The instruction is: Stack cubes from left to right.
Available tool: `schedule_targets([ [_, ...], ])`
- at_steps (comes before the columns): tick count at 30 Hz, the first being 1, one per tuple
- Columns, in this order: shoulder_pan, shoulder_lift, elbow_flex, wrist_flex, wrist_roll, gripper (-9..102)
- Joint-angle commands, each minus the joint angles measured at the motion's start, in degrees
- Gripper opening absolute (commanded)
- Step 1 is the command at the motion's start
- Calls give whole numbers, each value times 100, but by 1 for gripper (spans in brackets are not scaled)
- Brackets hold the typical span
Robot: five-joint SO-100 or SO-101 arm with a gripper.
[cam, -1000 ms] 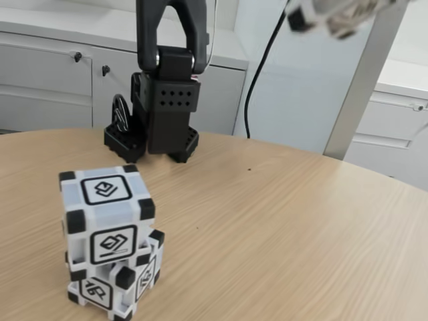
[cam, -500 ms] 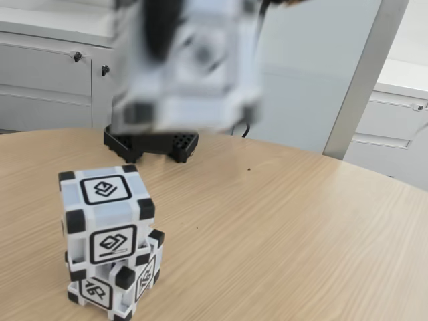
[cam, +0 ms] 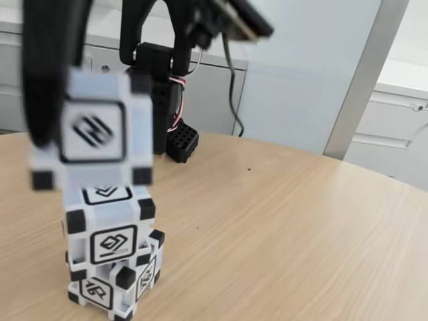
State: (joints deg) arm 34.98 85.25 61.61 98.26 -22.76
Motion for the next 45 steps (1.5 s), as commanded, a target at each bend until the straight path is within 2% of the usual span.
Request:
schedule_targets([
  [1, 105, 132, 167, 44, -79, 12],
  [15, 97, 123, 255, 44, 62, 12],
  [22, -9, 149, 782, 44, 44, 12],
  [33, -9, 1125, 791, 44, 290, 13],
  [45, 70, 1011, 817, 44, 202, 13],
])
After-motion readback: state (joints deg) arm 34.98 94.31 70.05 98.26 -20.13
